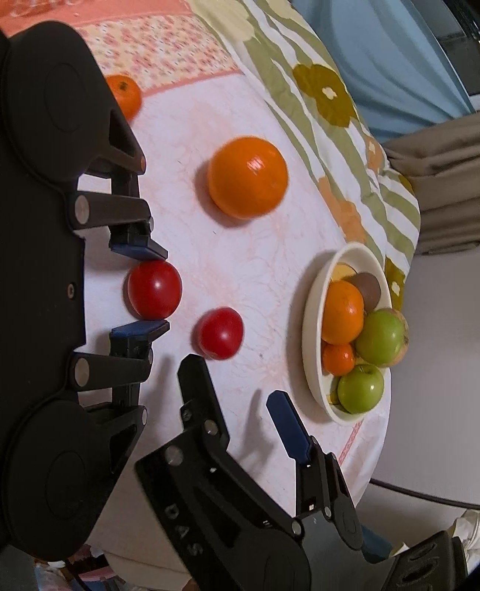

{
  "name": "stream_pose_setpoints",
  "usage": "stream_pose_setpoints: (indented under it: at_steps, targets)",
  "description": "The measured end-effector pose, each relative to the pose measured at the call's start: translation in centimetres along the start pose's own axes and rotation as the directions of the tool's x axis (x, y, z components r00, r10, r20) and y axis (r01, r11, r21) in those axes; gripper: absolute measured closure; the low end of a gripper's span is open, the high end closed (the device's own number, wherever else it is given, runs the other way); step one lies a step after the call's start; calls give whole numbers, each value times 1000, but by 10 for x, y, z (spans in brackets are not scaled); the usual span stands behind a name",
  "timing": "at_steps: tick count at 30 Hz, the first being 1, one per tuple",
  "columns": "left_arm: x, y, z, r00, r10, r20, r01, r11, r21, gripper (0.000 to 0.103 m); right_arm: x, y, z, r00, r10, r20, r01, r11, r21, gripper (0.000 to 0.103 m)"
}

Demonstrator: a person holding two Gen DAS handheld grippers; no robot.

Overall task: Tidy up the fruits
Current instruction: 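Grasp a red cherry tomato with the left tool while the right tool grasps the other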

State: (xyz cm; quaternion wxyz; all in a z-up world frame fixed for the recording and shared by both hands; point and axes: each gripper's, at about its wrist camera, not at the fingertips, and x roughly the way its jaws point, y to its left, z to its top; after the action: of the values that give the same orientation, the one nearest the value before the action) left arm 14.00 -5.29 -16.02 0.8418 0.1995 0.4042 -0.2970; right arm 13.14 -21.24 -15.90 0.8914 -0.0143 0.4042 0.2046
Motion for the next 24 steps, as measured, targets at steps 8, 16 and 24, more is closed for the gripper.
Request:
stream_pose_setpoints:
  at_steps: [8,16,24]
  targets:
    - [-11,9,-12,999,37,-18,-38,998,-59,65,16,8,5,1000,16,-13,-16,1000,-9,25]
    - [-16,13,-17,998,62,-20,-64,991,-117,65,26,13,10,1000,17,-24,-18,999,-31,35]
    - [-23,13,-16,997,81,1,-80,986,-143,65,30,18,10,999,3,-32,-5,997,-77,57]
